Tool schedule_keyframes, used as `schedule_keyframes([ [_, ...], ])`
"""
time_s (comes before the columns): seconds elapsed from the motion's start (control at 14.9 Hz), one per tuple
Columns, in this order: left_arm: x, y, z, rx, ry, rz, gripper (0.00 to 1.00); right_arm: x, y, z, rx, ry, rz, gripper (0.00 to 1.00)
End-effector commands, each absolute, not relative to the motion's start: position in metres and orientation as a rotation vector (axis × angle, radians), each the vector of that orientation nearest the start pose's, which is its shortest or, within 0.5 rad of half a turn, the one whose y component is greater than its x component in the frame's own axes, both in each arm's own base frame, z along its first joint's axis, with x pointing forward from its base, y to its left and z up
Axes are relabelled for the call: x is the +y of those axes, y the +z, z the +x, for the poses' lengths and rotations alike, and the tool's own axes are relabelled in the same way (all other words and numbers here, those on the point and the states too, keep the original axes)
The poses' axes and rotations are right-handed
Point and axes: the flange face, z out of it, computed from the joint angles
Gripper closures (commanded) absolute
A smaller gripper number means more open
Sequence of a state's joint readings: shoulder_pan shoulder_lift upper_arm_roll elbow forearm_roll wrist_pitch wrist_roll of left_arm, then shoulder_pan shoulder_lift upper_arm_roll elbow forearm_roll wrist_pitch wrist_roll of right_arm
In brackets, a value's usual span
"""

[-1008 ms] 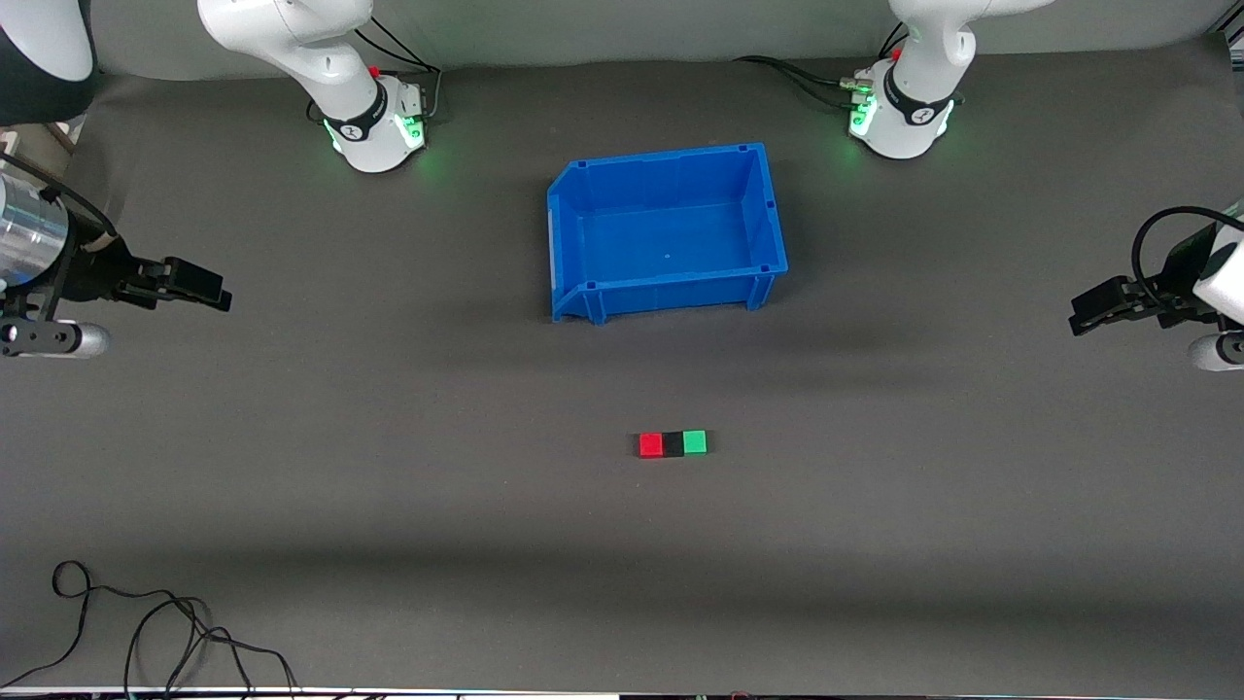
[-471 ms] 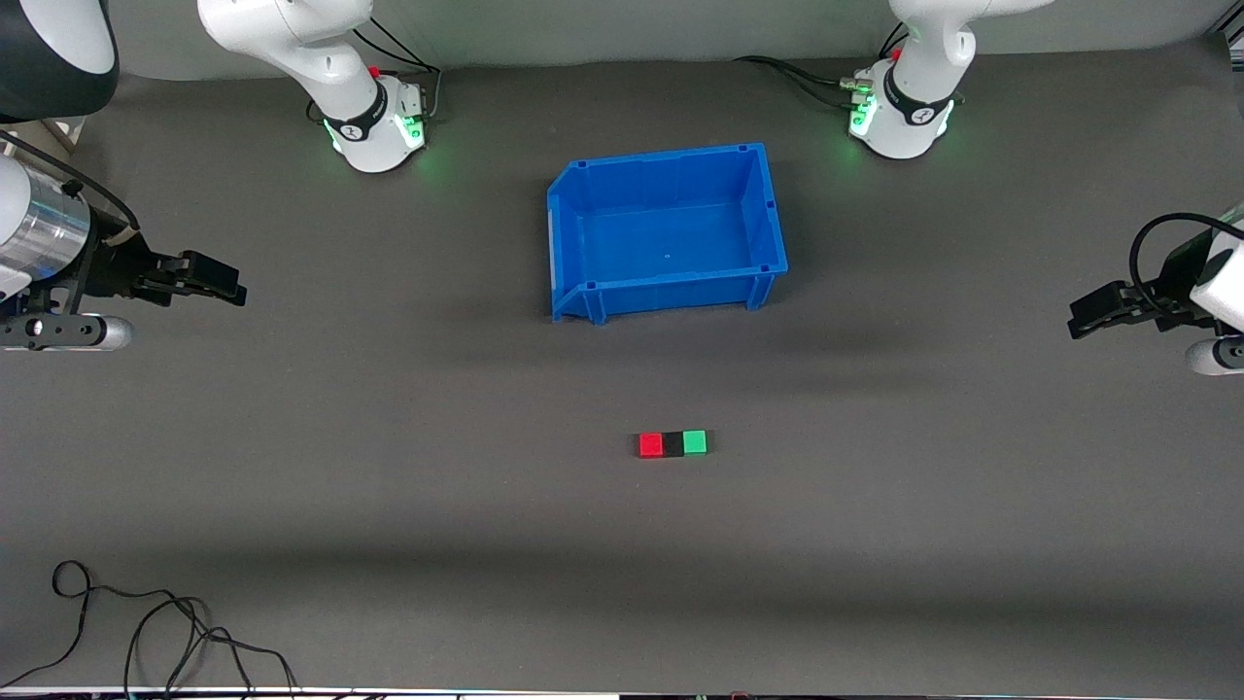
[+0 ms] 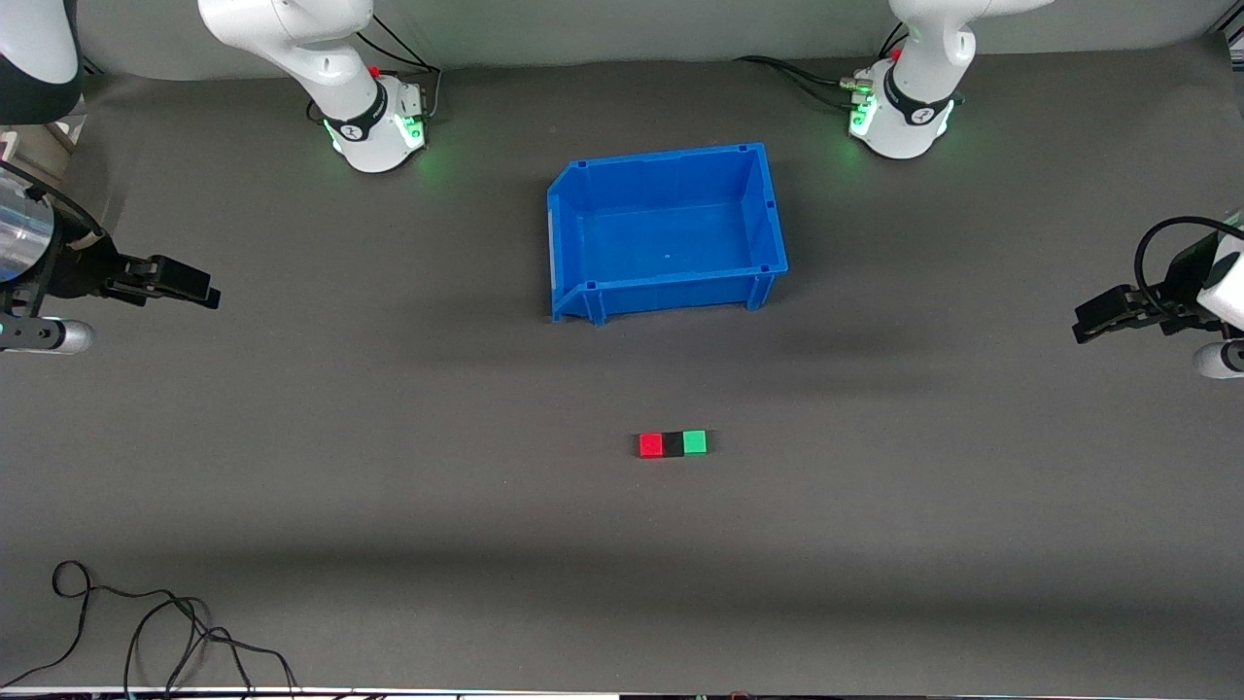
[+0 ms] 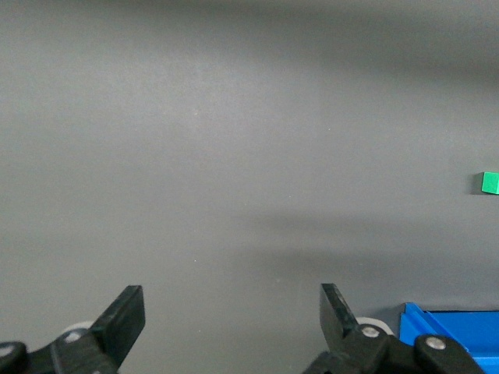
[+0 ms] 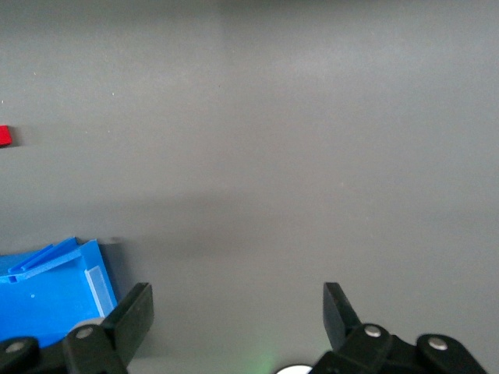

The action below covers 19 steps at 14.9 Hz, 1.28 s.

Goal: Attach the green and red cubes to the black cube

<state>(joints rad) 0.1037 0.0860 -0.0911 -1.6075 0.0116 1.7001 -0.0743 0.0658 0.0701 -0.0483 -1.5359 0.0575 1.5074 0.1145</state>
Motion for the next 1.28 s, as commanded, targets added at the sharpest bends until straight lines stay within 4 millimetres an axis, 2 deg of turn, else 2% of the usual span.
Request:
schedule_keyframes([
  [0.0,0.011,0.574,0.588,-0.113,-0.030,-3.133,0.00,0.041,0.601,0.557,0.041,0.085,-3.155,0.04],
  [0.27,0.011,0.571,0.588,-0.111,-0.027,-3.137,0.00,0.025,0.604,0.560,0.089,0.076,-3.149,0.04],
  [0.54,0.007,0.572,0.586,-0.102,-0.010,-3.137,0.00,0.031,0.603,0.560,0.075,0.086,-3.151,0.04],
  [0.74,0.006,0.566,0.592,-0.107,-0.034,-3.139,0.00,0.034,0.602,0.560,0.073,0.090,-3.151,0.03],
  [1.21,0.006,0.572,0.587,-0.114,-0.016,-3.170,0.00,0.036,0.602,0.561,0.068,0.086,-3.150,0.01],
])
